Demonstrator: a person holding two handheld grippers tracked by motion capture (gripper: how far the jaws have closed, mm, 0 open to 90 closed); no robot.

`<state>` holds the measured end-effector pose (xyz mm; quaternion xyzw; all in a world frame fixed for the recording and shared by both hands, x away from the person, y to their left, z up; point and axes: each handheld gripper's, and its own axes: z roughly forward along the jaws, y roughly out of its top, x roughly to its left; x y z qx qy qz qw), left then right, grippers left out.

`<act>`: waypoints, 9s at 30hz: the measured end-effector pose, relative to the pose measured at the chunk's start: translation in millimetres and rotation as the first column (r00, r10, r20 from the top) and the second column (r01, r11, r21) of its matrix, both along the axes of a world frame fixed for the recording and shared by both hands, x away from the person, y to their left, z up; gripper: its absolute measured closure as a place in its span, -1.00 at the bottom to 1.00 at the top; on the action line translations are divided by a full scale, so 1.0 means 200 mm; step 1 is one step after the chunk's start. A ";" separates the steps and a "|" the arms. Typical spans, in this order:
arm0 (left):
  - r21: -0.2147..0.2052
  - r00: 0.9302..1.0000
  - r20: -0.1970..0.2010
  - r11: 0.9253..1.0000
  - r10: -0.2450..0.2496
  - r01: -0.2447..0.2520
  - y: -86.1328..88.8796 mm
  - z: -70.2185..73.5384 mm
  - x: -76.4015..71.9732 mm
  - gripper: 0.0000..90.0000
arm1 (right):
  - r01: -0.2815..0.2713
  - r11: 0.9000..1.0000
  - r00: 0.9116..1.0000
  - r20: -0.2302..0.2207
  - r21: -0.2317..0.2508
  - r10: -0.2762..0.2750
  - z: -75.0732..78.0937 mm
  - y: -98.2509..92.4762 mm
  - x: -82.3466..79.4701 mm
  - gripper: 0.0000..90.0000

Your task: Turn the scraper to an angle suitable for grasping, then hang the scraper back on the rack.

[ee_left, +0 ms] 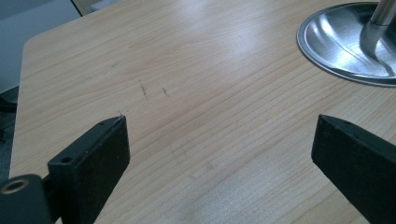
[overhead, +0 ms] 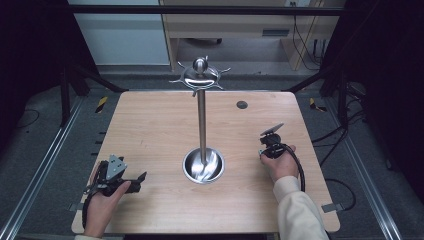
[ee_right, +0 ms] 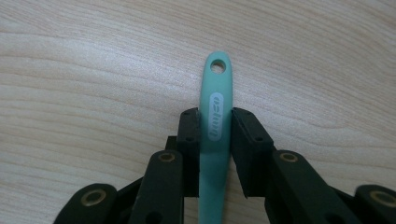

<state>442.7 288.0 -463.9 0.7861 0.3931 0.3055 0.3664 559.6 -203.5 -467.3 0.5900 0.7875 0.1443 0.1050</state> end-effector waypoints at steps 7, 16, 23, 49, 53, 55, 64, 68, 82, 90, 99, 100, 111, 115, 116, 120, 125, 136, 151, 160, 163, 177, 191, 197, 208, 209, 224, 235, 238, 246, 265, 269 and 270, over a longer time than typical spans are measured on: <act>0.001 1.000 -0.001 1.000 0.002 -0.002 0.00 0.00 0.00 -0.91 | -0.020 0.999 0.997 0.079 0.032 0.017 0.09 -0.02 -0.05 0.65; -0.008 1.000 0.003 1.000 0.012 -0.012 0.01 0.00 0.00 -0.92 | -0.055 0.995 0.985 0.167 0.084 0.040 0.22 -0.06 -0.14 0.65; -0.010 1.000 -0.001 1.000 0.015 -0.015 0.01 0.00 0.00 -0.92 | -0.093 0.990 0.968 0.244 0.108 0.065 0.35 -0.09 -0.20 0.65; -0.011 1.000 -0.002 1.000 0.023 -0.023 0.03 0.00 0.00 -0.92 | -0.187 0.975 0.914 0.385 0.122 0.127 0.60 -0.06 -0.27 0.65; -0.019 1.000 0.002 0.999 0.027 -0.027 0.03 0.00 -0.01 -0.92 | -0.202 0.971 0.904 0.406 0.128 0.134 0.65 -0.07 -0.28 0.65; -0.022 1.000 0.003 0.999 0.030 -0.030 0.03 0.00 -0.01 -0.92 | -0.213 0.967 0.897 0.421 0.138 0.137 0.67 -0.08 -0.28 0.65; -0.015 1.000 0.001 1.000 0.024 -0.024 0.03 0.00 -0.01 -0.92 | -0.217 0.962 0.880 0.460 0.165 0.120 0.72 -0.10 -0.31 0.66; -0.018 1.000 0.003 0.999 0.029 -0.028 0.03 0.00 -0.01 -0.92 | -0.222 0.961 0.868 0.482 0.165 0.118 0.75 -0.10 -0.32 0.66; -0.020 1.000 0.004 0.999 0.029 -0.029 0.04 0.00 -0.01 -0.92 | -0.252 0.956 0.826 0.549 0.152 0.130 0.85 -0.06 -0.35 0.67; -0.020 0.999 0.004 0.999 0.031 -0.031 0.04 0.00 -0.01 -0.92 | -0.278 0.950 0.807 0.572 0.142 0.150 0.90 -0.04 -0.38 0.67; -0.021 0.999 0.004 0.999 0.032 -0.032 0.04 0.00 -0.01 -0.92 | -0.303 0.943 0.789 0.591 0.136 0.168 0.96 -0.03 -0.42 0.67; -0.021 0.999 0.004 0.999 0.033 -0.033 0.04 0.00 -0.01 -0.92 | -0.305 0.942 0.788 0.593 0.138 0.167 0.96 -0.03 -0.43 0.67; -0.016 1.000 0.008 1.000 0.024 -0.023 0.03 0.00 -0.01 -0.92 | -0.335 0.931 0.775 0.604 0.144 0.186 1.00 -0.02 -0.45 0.66; -0.015 1.000 0.009 1.000 0.020 -0.020 0.03 0.00 -0.01 -0.92 | -0.342 0.928 0.773 0.606 0.148 0.188 1.01 -0.01 -0.46 0.66; -0.016 1.000 0.009 1.000 0.020 -0.020 0.03 0.00 -0.01 -0.92 | -0.345 0.927 0.770 0.608 0.146 0.191 1.01 -0.01 -0.46 0.66; -0.015 1.000 0.009 1.000 0.018 -0.018 0.03 0.00 -0.01 -0.92 | -0.359 0.922 0.763 0.614 0.146 0.201 1.03 0.01 -0.47 0.66; -0.014 1.000 0.010 1.000 0.017 -0.017 0.03 0.00 -0.01 -0.92 | -0.387 0.912 0.748 0.625 0.136 0.224 1.07 0.04 -0.49 0.66; -0.010 1.000 0.009 1.000 0.014 -0.014 0.02 0.01 -0.01 -0.92 | -0.426 0.897 0.720 0.645 0.119 0.256 1.15 0.09 -0.53 0.66; -0.013 1.000 0.012 1.000 0.016 -0.016 0.03 0.01 -0.01 -0.92 | -0.475 0.874 0.692 0.659 0.106 0.296 1.22 0.17 -0.55 0.66; -0.013 1.000 0.010 1.000 0.015 -0.015 0.03 0.01 -0.01 -0.91 | -0.500 0.861 0.679 0.661 0.095 0.321 1.25 0.22 -0.56 0.66; -0.014 1.000 0.011 1.000 0.017 -0.017 0.03 0.01 -0.01 -0.91 | -0.506 0.857 0.677 0.660 0.095 0.326 1.25 0.23 -0.56 0.66; -0.012 1.000 0.010 1.000 0.014 -0.014 0.03 0.01 -0.01 -0.91 | -0.556 0.827 0.649 0.666 0.085 0.368 1.33 0.29 -0.57 0.66; -0.009 1.000 0.006 1.000 0.011 -0.011 0.02 0.01 -0.01 -0.91 | -0.596 0.799 0.633 0.660 0.081 0.406 1.41 0.33 -0.56 0.66; -0.008 1.000 0.006 1.000 0.010 -0.010 0.02 0.01 -0.01 -0.91 | -0.605 0.792 0.634 0.652 0.083 0.416 1.44 0.35 -0.54 0.66; -0.005 1.000 0.005 1.000 0.009 -0.009 0.02 0.00 -0.01 -0.91 | -0.613 0.786 0.635 0.644 0.083 0.428 1.45 0.37 -0.52 0.66; -0.005 1.000 0.005 1.000 0.009 -0.009 0.02 0.00 -0.01 -0.91 | -0.614 0.785 0.636 0.642 0.084 0.428 1.46 0.38 -0.52 0.66; -0.004 1.000 0.004 1.000 0.009 -0.009 0.02 0.00 -0.01 -0.91 | -0.619 0.781 0.640 0.628 0.081 0.443 1.46 0.41 -0.51 0.66; -0.002 1.000 0.004 1.000 0.008 -0.008 0.02 0.00 -0.01 -0.91 | -0.616 0.783 0.651 0.615 0.087 0.444 1.47 0.42 -0.48 0.66; -0.002 1.000 0.005 1.000 0.007 -0.007 0.02 0.00 -0.01 -0.91 | -0.619 0.781 0.652 0.613 0.089 0.447 1.47 0.42 -0.48 0.66; -0.002 1.000 0.004 1.000 0.007 -0.007 0.02 0.00 -0.01 -0.91 | -0.621 0.778 0.653 0.610 0.093 0.448 1.46 0.44 -0.47 0.66; -0.002 1.000 0.004 1.000 0.005 -0.005 0.02 0.00 -0.01 -0.91 | -0.623 0.773 0.637 0.653 0.123 0.410 1.43 0.41 -0.47 0.47; -0.007 1.000 0.004 1.000 0.006 -0.006 0.02 0.00 0.00 -0.91 | -0.603 0.788 0.632 0.676 0.121 0.379 1.41 0.36 -0.48 0.21; -0.007 1.000 0.005 1.000 0.007 -0.007 0.01 0.00 0.00 -0.91 | -0.603 0.788 0.632 0.676 0.121 0.379 1.41 0.36 -0.48 0.21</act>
